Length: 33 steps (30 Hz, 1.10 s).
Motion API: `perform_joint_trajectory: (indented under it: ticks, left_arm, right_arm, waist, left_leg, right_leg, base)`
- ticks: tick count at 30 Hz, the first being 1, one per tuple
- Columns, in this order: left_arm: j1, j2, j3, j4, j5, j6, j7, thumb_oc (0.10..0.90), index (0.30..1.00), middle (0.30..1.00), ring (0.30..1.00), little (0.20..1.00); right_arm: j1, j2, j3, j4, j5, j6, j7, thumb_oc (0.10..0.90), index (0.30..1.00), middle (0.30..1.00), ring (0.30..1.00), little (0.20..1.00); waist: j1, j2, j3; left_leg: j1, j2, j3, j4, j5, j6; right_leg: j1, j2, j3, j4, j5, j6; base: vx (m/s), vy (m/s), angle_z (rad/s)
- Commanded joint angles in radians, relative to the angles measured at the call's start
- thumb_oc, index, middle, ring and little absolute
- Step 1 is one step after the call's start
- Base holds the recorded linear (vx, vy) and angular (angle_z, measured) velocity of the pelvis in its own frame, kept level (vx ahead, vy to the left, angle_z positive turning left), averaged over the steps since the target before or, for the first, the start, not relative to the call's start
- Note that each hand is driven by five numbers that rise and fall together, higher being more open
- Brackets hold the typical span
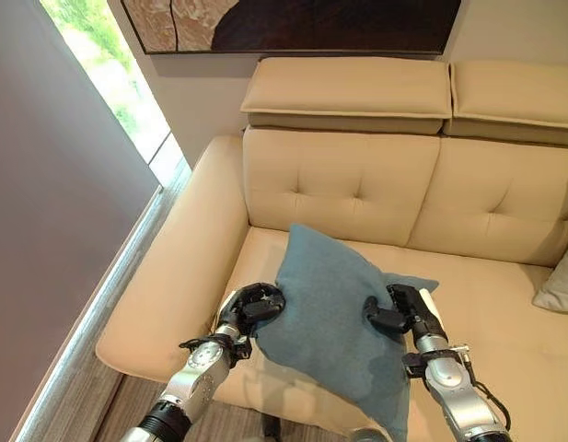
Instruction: Pick up all the scattered cushions and arrange them neatly on the sofa.
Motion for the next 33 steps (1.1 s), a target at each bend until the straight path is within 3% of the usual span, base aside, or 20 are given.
perform_joint_trajectory:
  ticks: [1, 6, 10, 13, 14, 15, 17, 18, 21, 23, 24, 25, 27, 33]
  left_arm:
    - [-0.259, -0.113, -0.051, -0.023, 0.075, -0.081, -0.084, 0.400, 0.300, 0.300, 0.300, 0.300]
    - [-0.562, -0.104, -0.090, 0.041, 0.138, -0.123, -0.007, 0.400, 0.300, 0.300, 0.300, 0.300]
    - [-0.772, -0.075, -0.067, 0.089, 0.181, -0.163, 0.066, 0.400, 0.300, 0.300, 0.300, 0.300]
    - [-0.856, -0.039, -0.042, 0.107, 0.210, -0.184, 0.098, 0.400, 0.300, 0.300, 0.300, 0.300]
    - [-0.870, -0.033, -0.040, 0.110, 0.220, -0.189, 0.113, 0.400, 0.300, 0.300, 0.300, 0.300]
    - [-0.870, -0.028, -0.037, 0.094, 0.244, -0.186, 0.115, 0.400, 0.300, 0.300, 0.300, 0.300]
    - [-0.878, -0.051, -0.041, 0.096, 0.250, -0.185, 0.122, 0.400, 0.300, 0.300, 0.300, 0.300]
    - [-0.890, -0.066, -0.044, 0.111, 0.237, -0.195, 0.123, 0.400, 0.300, 0.300, 0.300, 0.300]
    - [-0.894, -0.061, -0.053, 0.102, 0.237, -0.199, 0.122, 0.400, 0.300, 0.300, 0.300, 0.300]
    - [-0.895, -0.030, -0.059, 0.089, 0.253, -0.192, 0.106, 0.400, 0.300, 0.300, 0.300, 0.300]
    - [-0.895, -0.029, -0.058, 0.088, 0.253, -0.192, 0.106, 0.400, 0.300, 0.300, 0.300, 0.300]
    - [-0.910, -0.038, -0.066, 0.096, 0.266, -0.192, 0.112, 0.400, 0.300, 0.300, 0.300, 0.300]
    - [-0.921, -0.056, -0.065, 0.089, 0.280, -0.182, 0.114, 0.400, 0.300, 0.300, 0.300, 0.300]
    - [-0.980, -0.038, -0.059, 0.101, 0.322, -0.184, 0.122, 0.400, 0.300, 0.300, 0.300, 0.300]
  right_arm:
    - [-0.277, -0.001, 0.020, -0.134, -0.038, -0.148, -0.020, 0.400, 0.300, 0.300, 0.300, 0.300]
    - [-0.719, -0.120, 0.098, -0.012, -0.083, -0.118, -0.150, 0.400, 0.300, 0.300, 0.300, 0.300]
    - [-1.018, -0.181, 0.145, 0.063, -0.115, -0.084, -0.236, 0.400, 0.300, 0.300, 0.300, 0.300]
    - [-1.137, -0.185, 0.169, 0.090, -0.109, -0.081, -0.263, 0.400, 0.300, 0.300, 0.300, 0.300]
    - [-1.163, -0.188, 0.182, 0.099, -0.106, -0.088, -0.271, 0.400, 0.300, 0.300, 0.300, 0.300]
    - [-1.167, -0.194, 0.193, 0.087, -0.116, -0.095, -0.268, 0.400, 0.300, 0.300, 0.300, 0.300]
    - [-1.158, -0.216, 0.180, 0.068, -0.130, -0.090, -0.260, 0.400, 0.300, 0.300, 0.300, 0.300]
    - [-1.184, -0.217, 0.184, 0.054, -0.146, -0.069, -0.252, 0.400, 0.300, 0.300, 0.300, 0.300]
    - [-1.247, -0.216, 0.194, 0.066, -0.169, -0.054, -0.252, 0.400, 0.300, 0.300, 0.300, 0.300]
    - [-1.278, -0.225, 0.215, 0.077, -0.169, -0.056, -0.240, 0.400, 0.300, 0.300, 0.300, 0.300]
    - [-1.280, -0.225, 0.216, 0.078, -0.169, -0.057, -0.240, 0.400, 0.300, 0.300, 0.300, 0.300]
    - [-1.312, -0.216, 0.222, 0.100, -0.145, -0.058, -0.247, 0.400, 0.300, 0.300, 0.300, 0.300]
    - [-1.334, -0.208, 0.211, 0.095, -0.143, -0.057, -0.264, 0.400, 0.300, 0.300, 0.300, 0.300]
    - [-1.446, -0.221, 0.256, 0.112, -0.138, -0.047, -0.273, 0.400, 0.300, 0.300, 0.300, 0.300]
  waist:
    - [0.021, -0.010, -0.090]
    - [0.033, 0.015, -0.009]
    - [0.052, 0.018, 0.041]
    - [0.064, 0.004, 0.073]
    - [0.081, -0.010, 0.088]
    - [0.098, -0.027, 0.104]
    - [0.088, -0.030, 0.106]
    - [0.073, -0.041, 0.118]
    - [0.082, -0.055, 0.114]
    - [0.105, -0.052, 0.113]
    - [0.103, -0.052, 0.114]
    - [0.123, -0.053, 0.115]
    - [0.155, -0.068, 0.127]
    - [0.153, -0.079, 0.126]
  left_leg:
    - [0.049, 0.000, 0.041, 0.150, -0.276, 0.021]
    - [-0.095, -0.008, 0.047, 0.169, -0.257, 0.018]
    - [-0.209, -0.004, 0.065, 0.214, -0.246, 0.017]
    - [-0.257, -0.004, 0.060, 0.274, -0.261, 0.023]
    - [-0.290, -0.013, 0.032, 0.328, -0.270, 0.019]
    - [-0.306, -0.042, -0.054, 0.375, -0.293, 0.009]
    - [-0.300, -0.045, -0.056, 0.358, -0.294, 0.011]
    - [-0.304, -0.045, -0.029, 0.335, -0.291, 0.014]
    - [-0.322, -0.043, 0.035, 0.277, -0.267, 0.028]
    - [-0.351, -0.024, 0.071, 0.266, -0.250, 0.037]
    - [-0.351, -0.024, 0.070, 0.267, -0.251, 0.037]
    - [-0.375, -0.014, 0.079, 0.266, -0.231, 0.037]
    - [-0.376, -0.023, 0.075, 0.274, -0.229, 0.032]
    - [-0.435, -0.005, 0.062, 0.349, -0.245, 0.033]
  right_leg:
    - [-0.119, 0.009, 0.006, 0.126, -0.065, -0.024]
    - [-0.256, 0.005, 0.034, 0.119, -0.023, -0.024]
    - [-0.370, 0.016, 0.065, 0.140, -0.001, -0.026]
    - [-0.421, 0.026, 0.102, 0.164, 0.010, -0.025]
    - [-0.432, 0.032, 0.117, 0.171, 0.010, -0.028]
    - [-0.435, 0.041, 0.140, 0.165, 0.014, -0.026]
    - [-0.435, 0.033, 0.133, 0.160, 0.023, -0.022]
    - [-0.449, 0.009, 0.125, 0.140, 0.072, -0.005]
    - [-0.505, -0.017, 0.072, 0.118, 0.129, 0.014]
    - [-0.482, -0.019, 0.010, 0.165, 0.064, 0.003]
    - [-0.482, -0.020, 0.009, 0.168, 0.062, 0.003]
    - [-0.434, -0.001, 0.006, 0.208, -0.004, -0.012]
    - [-0.401, 0.013, -0.004, 0.197, -0.039, -0.031]
    - [-0.507, 0.013, -0.020, 0.265, -0.033, -0.049]
  base:
    - [-0.03, -0.020, -0.01]
    - [-0.25, 0.024, -0.04]
    - [-0.24, 0.017, -0.18]
    - [-0.13, 0.027, -0.25]
    - [-0.13, 0.017, -0.37]
    - [-0.11, 0.006, -0.51]
    - [-0.08, 0.061, -0.26]
    - [-0.13, 0.181, 0.15]
    - [-0.16, 0.182, -0.03]
    - [-0.16, 0.050, -0.34]
    - [-0.22, 0.018, -0.44]
    - [-0.19, 0.023, -0.29]
    - [-0.16, -0.017, -0.09]
    - [-0.04, -0.057, -0.08]
